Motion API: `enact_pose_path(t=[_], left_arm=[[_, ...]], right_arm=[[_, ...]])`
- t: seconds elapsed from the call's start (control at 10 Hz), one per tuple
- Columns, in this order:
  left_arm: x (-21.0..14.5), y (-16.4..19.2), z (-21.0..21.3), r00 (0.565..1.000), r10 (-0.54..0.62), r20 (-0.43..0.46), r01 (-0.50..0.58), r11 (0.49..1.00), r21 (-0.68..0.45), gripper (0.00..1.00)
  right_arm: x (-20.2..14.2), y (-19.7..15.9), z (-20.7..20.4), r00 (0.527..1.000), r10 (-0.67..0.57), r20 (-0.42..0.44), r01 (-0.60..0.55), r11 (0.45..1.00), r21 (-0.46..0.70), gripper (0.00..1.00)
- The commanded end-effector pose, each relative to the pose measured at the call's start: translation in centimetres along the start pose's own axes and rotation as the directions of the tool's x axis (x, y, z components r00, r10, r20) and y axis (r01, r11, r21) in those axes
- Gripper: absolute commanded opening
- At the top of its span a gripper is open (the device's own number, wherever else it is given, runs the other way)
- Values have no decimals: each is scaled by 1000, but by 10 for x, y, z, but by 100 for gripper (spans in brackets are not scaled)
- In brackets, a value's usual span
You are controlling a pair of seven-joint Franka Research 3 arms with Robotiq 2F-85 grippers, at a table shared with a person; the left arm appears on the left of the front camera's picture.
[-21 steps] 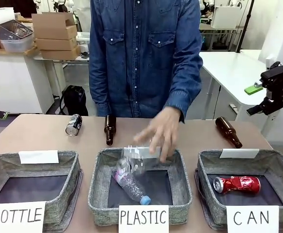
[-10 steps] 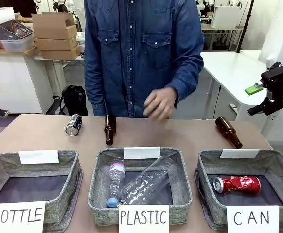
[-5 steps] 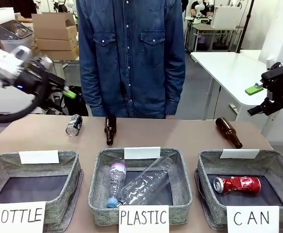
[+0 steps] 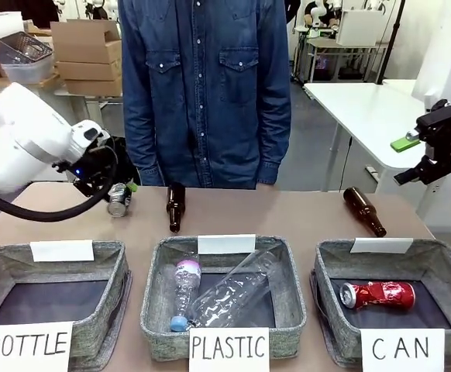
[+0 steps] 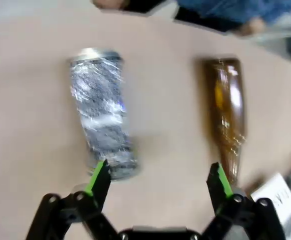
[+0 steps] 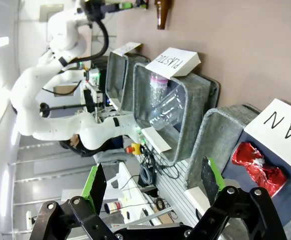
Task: Sort the can waste into the basket.
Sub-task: Pick up the can waste from the table and place it in the right Fabric basket.
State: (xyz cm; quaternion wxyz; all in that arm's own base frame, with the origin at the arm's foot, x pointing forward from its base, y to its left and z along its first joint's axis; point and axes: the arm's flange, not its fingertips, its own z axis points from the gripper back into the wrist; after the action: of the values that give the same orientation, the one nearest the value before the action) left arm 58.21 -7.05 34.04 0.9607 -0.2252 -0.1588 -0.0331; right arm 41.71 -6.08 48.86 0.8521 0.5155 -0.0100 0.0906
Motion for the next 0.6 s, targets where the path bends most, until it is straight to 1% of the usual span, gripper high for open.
enact_pose_path(t=[0.0,0.2,0.5], left_arm=[[21,3,-15,997,39,62,-46,993,108,100],[30,10,-10,994,79,74,-88,989,118,100],[24,8,-27,997,78,22,-80,990,118,100]], right_arm=[[1,1,5,1000,19,-11,-19,1000,1,100],[1,1,5,1000,19,-11,-19,1000,1,100],[1,1,5,1000,19,-11,-19,1000,1,100]])
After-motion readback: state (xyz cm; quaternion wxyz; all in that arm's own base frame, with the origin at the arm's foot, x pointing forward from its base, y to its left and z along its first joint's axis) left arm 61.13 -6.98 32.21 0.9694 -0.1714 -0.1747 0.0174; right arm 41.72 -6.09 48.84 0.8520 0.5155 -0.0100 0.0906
